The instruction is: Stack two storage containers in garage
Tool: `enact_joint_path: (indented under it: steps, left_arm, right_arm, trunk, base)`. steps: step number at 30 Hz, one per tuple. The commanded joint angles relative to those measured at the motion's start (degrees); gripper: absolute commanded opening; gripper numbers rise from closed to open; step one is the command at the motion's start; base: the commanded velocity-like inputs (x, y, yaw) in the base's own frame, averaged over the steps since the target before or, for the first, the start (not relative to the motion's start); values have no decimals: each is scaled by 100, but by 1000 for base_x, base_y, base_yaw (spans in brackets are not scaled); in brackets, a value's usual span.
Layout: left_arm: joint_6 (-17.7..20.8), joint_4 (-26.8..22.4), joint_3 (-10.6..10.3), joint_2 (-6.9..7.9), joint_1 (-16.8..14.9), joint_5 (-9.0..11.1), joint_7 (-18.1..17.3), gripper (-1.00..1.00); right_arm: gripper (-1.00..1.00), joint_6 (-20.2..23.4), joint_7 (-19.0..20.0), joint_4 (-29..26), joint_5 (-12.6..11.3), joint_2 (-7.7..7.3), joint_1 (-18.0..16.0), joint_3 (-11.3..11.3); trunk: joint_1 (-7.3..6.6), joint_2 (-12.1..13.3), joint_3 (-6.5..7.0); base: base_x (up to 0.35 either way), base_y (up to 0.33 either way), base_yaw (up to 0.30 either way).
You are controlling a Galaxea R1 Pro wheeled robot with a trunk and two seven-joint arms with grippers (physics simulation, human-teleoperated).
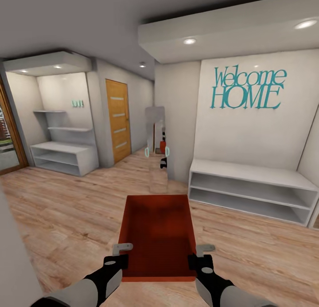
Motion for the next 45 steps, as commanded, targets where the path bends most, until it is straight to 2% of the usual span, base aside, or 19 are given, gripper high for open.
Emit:
enact_joint_path:
  steps: [1,22,38,45]
  left_arm:
    - [-26,-2,319,141,-7,3,43,-100]
    - [-26,-2,320,148,-7,3,43,-100]
    - [-26,-2,319,148,-7,2,43,-100]
    - [-26,-2,315,148,-7,-2,43,-100]
  right_arm:
    - [-100,6,26,-5,17,2,-8,-237]
    - [-100,6,26,-5,10,2,-8,-237]
    - [-100,6,30,-5,9,2,-7,-237]
    - [-100,6,29,-5,8,2,-9,-237]
  trunk:
    - [4,-6,-8]
    - [4,-6,-8]
    - [4,-6,-8]
    - [4,-6,-8]
  base:
    - [322,0,0]
    - [322,0,1]
    - [322,0,246]
    - [322,0,43]
